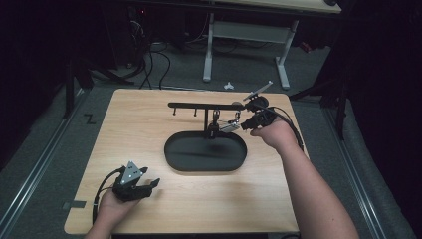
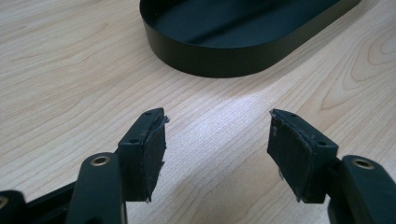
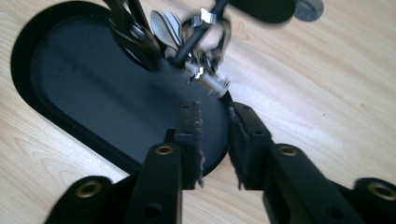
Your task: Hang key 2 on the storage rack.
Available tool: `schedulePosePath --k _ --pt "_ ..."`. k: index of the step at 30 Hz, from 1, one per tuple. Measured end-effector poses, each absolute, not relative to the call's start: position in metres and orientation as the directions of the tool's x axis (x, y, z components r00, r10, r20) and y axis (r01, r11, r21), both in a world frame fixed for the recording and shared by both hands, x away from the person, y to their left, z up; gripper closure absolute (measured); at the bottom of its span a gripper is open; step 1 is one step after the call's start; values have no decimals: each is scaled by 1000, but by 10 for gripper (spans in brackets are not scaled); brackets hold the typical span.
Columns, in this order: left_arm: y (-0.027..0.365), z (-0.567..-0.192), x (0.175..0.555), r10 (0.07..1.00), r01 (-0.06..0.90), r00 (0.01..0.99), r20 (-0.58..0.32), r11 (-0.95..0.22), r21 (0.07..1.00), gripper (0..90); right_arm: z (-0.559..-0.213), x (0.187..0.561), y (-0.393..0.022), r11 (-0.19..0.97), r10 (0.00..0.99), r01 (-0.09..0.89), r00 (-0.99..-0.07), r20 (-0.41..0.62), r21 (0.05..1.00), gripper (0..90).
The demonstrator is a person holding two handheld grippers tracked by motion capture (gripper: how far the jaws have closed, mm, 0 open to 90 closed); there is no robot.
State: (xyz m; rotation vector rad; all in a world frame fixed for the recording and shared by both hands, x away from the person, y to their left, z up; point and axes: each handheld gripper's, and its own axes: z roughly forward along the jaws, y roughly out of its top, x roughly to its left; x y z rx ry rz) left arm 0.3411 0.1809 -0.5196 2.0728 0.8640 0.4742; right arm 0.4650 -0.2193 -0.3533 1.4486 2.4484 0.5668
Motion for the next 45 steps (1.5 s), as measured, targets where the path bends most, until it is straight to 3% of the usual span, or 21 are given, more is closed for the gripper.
schedulePosePath --k 7,17,28,39,45 --pt "174 -522 342 709 408 704 35 -445 797 372 -394 442 -232 389 898 793 -439 -3 469 545" --pt "169 -524 342 695 410 718 44 -473 780 371 -447 402 -252 351 908 794 -418 28 496 487" --pt "162 -526 341 682 404 730 53 -492 771 371 -492 358 -277 259 932 754 -360 50 603 477" --pt "160 -528 342 687 415 725 48 -491 766 368 -521 305 -283 221 939 624 -343 9 750 430" --pt "162 -528 341 713 437 701 24 -456 775 365 -512 302 -293 221 933 559 -360 -6 800 367"
